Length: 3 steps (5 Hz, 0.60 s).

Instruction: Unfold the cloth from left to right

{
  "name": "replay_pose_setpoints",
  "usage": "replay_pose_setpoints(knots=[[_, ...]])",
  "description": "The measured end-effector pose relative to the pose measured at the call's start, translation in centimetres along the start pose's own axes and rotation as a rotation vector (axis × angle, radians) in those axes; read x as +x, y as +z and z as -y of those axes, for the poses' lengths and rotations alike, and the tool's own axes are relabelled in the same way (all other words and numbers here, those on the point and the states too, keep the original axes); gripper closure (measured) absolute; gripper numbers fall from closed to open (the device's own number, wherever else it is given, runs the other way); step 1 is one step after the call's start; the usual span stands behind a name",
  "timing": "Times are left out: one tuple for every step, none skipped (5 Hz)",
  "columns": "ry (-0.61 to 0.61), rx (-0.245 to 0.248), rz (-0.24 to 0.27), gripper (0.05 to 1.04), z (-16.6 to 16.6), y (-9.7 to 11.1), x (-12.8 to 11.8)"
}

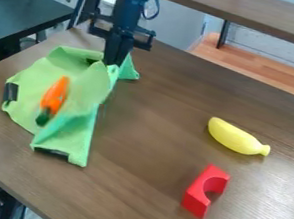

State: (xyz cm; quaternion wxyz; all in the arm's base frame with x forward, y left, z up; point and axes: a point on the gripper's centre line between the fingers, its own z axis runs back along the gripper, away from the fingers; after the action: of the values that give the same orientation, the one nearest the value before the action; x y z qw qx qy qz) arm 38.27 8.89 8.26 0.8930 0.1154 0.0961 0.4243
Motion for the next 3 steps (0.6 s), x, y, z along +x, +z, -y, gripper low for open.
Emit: replay_pose_setpoints(knots=[[0.015, -0.032, -0.056, 1.033, 0.81, 0.92, -0.04], [0.027, -0.074, -0.088, 1.033, 0.85, 1.74, -0.03], [0.024, -0.104, -0.102, 1.033, 1.39, 1.9, -0.34]])
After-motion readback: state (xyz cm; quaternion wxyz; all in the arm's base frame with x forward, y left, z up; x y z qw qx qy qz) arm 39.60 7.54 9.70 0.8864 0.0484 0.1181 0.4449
